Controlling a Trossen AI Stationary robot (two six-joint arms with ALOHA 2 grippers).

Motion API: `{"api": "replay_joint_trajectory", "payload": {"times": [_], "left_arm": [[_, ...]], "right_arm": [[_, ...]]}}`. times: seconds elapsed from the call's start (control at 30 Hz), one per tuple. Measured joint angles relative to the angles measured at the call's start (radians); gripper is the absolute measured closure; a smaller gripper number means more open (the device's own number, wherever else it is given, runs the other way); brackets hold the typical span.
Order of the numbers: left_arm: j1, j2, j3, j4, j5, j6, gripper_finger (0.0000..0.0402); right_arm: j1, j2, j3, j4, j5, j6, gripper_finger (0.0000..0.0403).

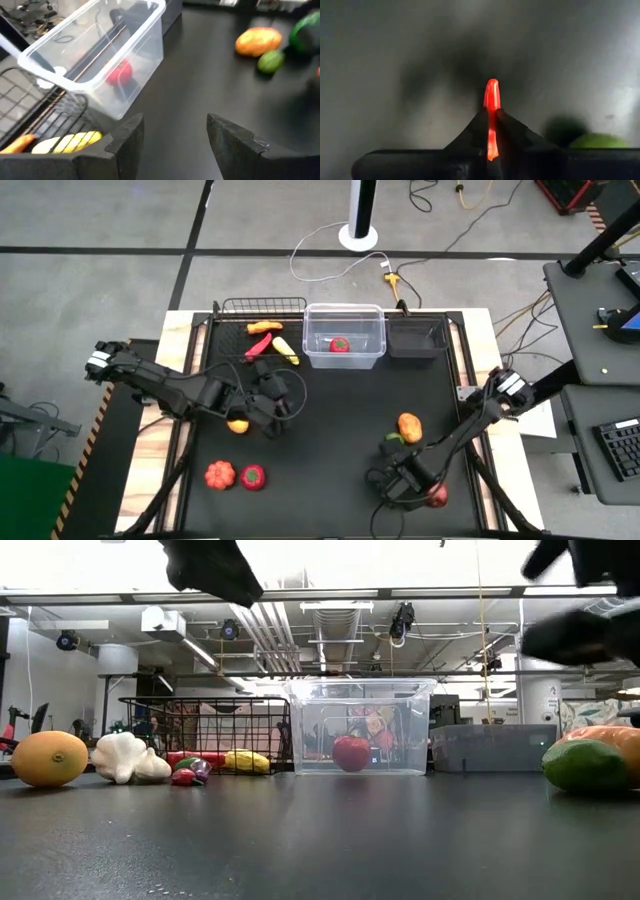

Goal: Sort produce into baskets
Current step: Put the small orange chili pepper into the black bin

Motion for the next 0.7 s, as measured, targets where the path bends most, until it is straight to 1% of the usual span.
{"api": "replay_joint_trajectory", "payload": {"times": [0.17,0.37,0.47,0.6,0.7], "left_arm": [[-0.036,0.033,-0.002,0.070,0.000,-0.010,0.0204],[-0.080,0.075,0.007,0.079,0.001,-0.023,0.0204],[-0.099,0.078,0.009,0.079,0.001,-0.035,0.0204],[-0.120,0.070,0.009,0.076,0.001,-0.037,0.0204],[-0.134,0.063,0.011,0.076,0.001,-0.041,0.0204]], "right_arm": [[-0.058,-0.082,0.029,0.011,0.107,-0.004,0.0390],[-0.189,-0.215,0.098,-0.052,0.213,-0.064,0.0390],[-0.281,-0.271,0.146,-0.109,0.269,-0.099,0.0390],[-0.442,-0.330,0.191,-0.117,0.275,-0.117,0.0390],[-0.573,-0.349,0.215,-0.123,0.275,-0.116,0.0390]]}}
